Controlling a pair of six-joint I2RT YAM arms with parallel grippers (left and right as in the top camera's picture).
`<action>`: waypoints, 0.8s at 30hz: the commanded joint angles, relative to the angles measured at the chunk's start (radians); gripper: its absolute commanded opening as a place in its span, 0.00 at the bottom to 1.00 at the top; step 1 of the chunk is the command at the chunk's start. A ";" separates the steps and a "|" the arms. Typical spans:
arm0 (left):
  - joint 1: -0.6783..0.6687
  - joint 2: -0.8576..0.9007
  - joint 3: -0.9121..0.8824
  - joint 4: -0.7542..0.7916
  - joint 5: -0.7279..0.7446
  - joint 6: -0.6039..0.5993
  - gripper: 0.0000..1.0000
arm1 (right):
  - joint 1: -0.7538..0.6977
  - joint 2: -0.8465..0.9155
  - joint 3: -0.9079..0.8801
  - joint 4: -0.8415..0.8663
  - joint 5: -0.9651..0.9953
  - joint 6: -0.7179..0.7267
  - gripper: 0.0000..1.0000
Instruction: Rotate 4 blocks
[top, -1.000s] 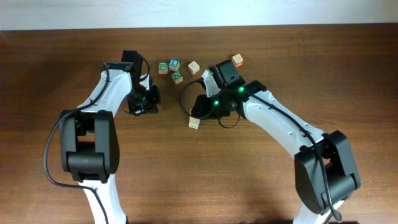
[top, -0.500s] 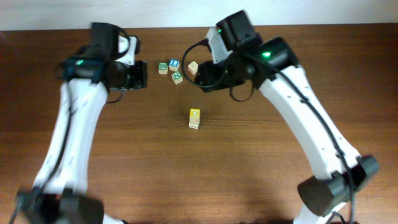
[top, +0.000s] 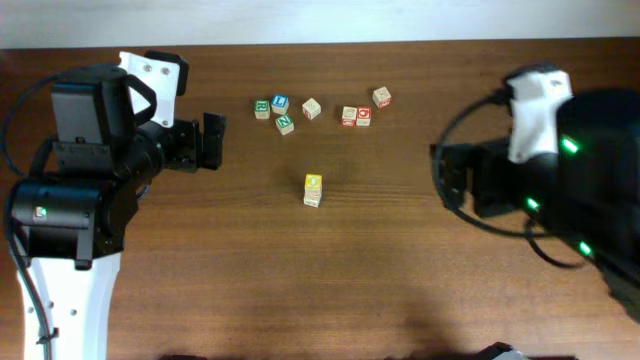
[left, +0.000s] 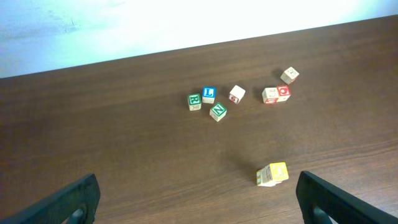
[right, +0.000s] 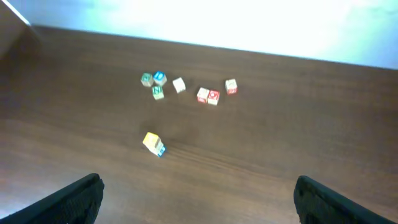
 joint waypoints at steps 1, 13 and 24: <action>0.005 -0.006 0.006 -0.002 -0.008 0.020 0.99 | -0.003 -0.009 0.012 -0.003 0.009 -0.004 0.98; 0.005 -0.006 0.006 -0.002 -0.008 0.020 0.99 | -0.103 0.007 -0.045 0.069 0.090 -0.087 0.98; 0.005 -0.006 0.006 -0.002 -0.008 0.020 0.99 | -0.497 -0.681 -1.327 1.135 -0.298 -0.277 0.98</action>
